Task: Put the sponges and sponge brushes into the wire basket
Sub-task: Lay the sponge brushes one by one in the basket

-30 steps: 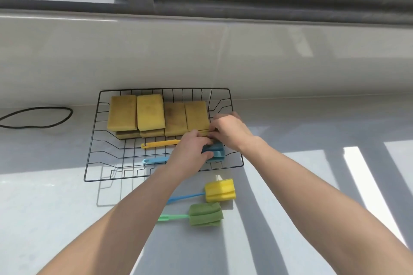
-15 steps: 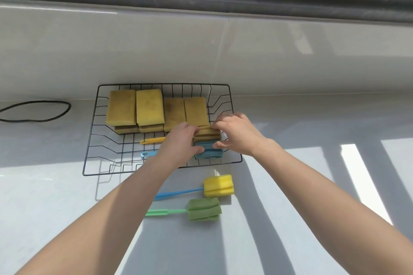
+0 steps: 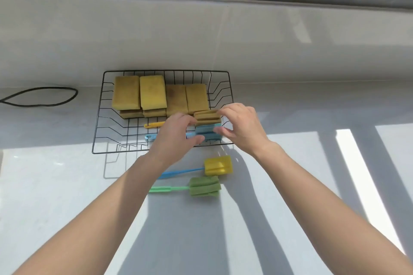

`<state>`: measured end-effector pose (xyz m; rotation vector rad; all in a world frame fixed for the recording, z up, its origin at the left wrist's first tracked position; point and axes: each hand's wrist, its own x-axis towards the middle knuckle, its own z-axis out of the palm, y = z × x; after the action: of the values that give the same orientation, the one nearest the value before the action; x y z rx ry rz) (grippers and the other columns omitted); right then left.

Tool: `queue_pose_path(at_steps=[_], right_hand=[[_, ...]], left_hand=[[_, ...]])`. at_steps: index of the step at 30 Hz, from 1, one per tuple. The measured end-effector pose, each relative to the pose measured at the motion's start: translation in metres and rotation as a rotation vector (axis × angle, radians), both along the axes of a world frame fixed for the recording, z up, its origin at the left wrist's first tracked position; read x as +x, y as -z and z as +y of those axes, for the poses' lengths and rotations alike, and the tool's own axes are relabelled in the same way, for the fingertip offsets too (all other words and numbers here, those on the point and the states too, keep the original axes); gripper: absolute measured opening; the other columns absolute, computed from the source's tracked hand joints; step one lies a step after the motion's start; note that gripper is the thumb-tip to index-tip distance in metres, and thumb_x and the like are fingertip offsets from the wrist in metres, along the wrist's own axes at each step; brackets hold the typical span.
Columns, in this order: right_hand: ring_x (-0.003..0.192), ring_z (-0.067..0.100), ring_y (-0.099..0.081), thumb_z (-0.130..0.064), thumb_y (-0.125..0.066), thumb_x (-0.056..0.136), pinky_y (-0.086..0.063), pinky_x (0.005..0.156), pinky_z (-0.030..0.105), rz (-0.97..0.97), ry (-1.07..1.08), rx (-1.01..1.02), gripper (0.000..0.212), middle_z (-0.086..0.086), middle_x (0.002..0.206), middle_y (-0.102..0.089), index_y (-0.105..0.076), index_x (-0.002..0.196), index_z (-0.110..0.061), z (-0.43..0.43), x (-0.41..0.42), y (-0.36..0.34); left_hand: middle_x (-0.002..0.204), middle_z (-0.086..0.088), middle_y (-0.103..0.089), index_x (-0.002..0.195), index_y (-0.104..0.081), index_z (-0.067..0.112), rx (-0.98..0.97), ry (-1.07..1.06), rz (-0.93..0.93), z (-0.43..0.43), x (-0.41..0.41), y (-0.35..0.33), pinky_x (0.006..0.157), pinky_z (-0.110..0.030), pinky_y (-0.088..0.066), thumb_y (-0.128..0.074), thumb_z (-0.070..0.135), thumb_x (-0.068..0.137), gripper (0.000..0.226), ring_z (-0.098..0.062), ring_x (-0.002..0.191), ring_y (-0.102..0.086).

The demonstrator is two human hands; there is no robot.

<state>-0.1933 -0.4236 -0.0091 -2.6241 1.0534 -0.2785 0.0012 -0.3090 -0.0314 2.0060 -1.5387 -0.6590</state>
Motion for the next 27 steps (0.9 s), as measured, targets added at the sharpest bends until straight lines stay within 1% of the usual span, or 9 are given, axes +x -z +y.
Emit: queue_pose_path(at_steps=[3, 5, 7, 9, 11, 16, 18, 23, 27], right_hand=[[0.105, 0.024, -0.060, -0.038, -0.075, 0.085, -0.044, 0.086, 0.039, -0.089, 0.022, 0.052, 0.034, -0.001, 0.109, -0.071, -0.069, 0.108, -0.014, 0.028, -0.018, -0.002], [0.100, 0.025, -0.060, -0.034, -0.074, 0.086, -0.045, 0.085, 0.040, -0.128, 0.035, 0.095, 0.030, 0.000, 0.104, -0.070, -0.068, 0.105, -0.013, 0.047, -0.030, 0.000], [0.096, 0.026, -0.060, -0.033, -0.075, 0.087, -0.046, 0.083, 0.041, -0.131, 0.047, 0.123, 0.027, 0.001, 0.101, -0.070, -0.068, 0.102, -0.012, 0.063, -0.040, 0.004], [0.097, 0.028, -0.060, -0.032, -0.074, 0.087, -0.046, 0.083, 0.042, -0.106, 0.054, 0.142, 0.027, 0.002, 0.101, -0.070, -0.068, 0.103, -0.011, 0.075, -0.048, 0.008], [0.098, 0.029, -0.060, -0.032, -0.073, 0.088, -0.046, 0.085, 0.043, -0.082, 0.064, 0.162, 0.028, 0.002, 0.103, -0.070, -0.068, 0.106, -0.011, 0.082, -0.054, 0.012], [0.111, 0.025, -0.058, -0.034, -0.070, 0.091, -0.046, 0.094, 0.043, -0.017, 0.090, 0.228, 0.033, 0.000, 0.116, -0.068, -0.067, 0.116, -0.014, 0.088, -0.060, 0.019], [0.115, 0.024, -0.057, -0.036, -0.069, 0.091, -0.045, 0.096, 0.042, 0.007, 0.098, 0.258, 0.035, 0.001, 0.120, -0.067, -0.066, 0.120, -0.016, 0.088, -0.059, 0.023], [0.119, 0.024, -0.055, -0.037, -0.068, 0.091, -0.043, 0.101, 0.040, 0.074, 0.107, 0.317, 0.041, 0.002, 0.127, -0.063, -0.063, 0.126, -0.018, 0.086, -0.052, 0.031], [0.119, 0.024, -0.055, -0.034, -0.072, 0.088, -0.042, 0.101, 0.039, 0.093, 0.128, 0.380, 0.043, 0.003, 0.127, -0.061, -0.062, 0.127, -0.017, 0.084, -0.046, 0.037]], left_hand=[[0.101, 0.015, -0.059, 0.110, -0.067, 0.027, -0.008, 0.031, 0.114, 0.046, -0.009, -0.009, 0.082, -0.021, -0.046, -0.077, 0.045, 0.080, 0.037, -0.003, 0.092, -0.056], [0.096, 0.019, -0.059, 0.106, -0.067, 0.028, 0.029, 0.046, 0.172, 0.073, -0.018, -0.007, 0.079, -0.017, -0.044, -0.079, 0.044, 0.079, 0.033, -0.001, 0.091, -0.057], [0.098, 0.014, -0.061, 0.106, -0.067, 0.025, 0.091, 0.048, 0.216, 0.092, -0.029, 0.002, 0.082, -0.022, -0.046, -0.082, 0.038, 0.077, 0.035, -0.003, 0.091, -0.057], [0.104, 0.009, -0.062, 0.110, -0.068, 0.021, 0.148, 0.043, 0.248, 0.103, -0.041, 0.014, 0.089, -0.026, -0.045, -0.085, 0.033, 0.076, 0.040, -0.008, 0.097, -0.057], [0.109, 0.006, -0.063, 0.113, -0.067, 0.020, 0.185, 0.045, 0.273, 0.107, -0.049, 0.025, 0.094, -0.026, -0.043, -0.086, 0.032, 0.074, 0.046, -0.010, 0.103, -0.058], [0.112, 0.001, -0.061, 0.117, -0.066, 0.018, 0.243, 0.038, 0.260, 0.105, -0.062, 0.041, 0.093, -0.032, -0.046, -0.088, 0.029, 0.070, 0.054, -0.017, 0.103, -0.059], [0.111, 0.000, -0.061, 0.117, -0.066, 0.018, 0.240, 0.028, 0.246, 0.104, -0.064, 0.044, 0.091, -0.034, -0.046, -0.087, 0.028, 0.070, 0.053, -0.019, 0.102, -0.059], [0.108, -0.001, -0.063, 0.117, -0.068, 0.018, 0.261, 0.004, 0.253, 0.103, -0.059, 0.042, 0.087, -0.030, -0.045, -0.084, 0.028, 0.075, 0.046, -0.019, 0.098, -0.059], [0.100, -0.001, -0.070, 0.105, -0.072, 0.020, 0.294, -0.001, 0.384, 0.111, -0.046, 0.030, 0.084, -0.035, -0.051, -0.084, 0.026, 0.077, 0.031, -0.021, 0.091, -0.063]])
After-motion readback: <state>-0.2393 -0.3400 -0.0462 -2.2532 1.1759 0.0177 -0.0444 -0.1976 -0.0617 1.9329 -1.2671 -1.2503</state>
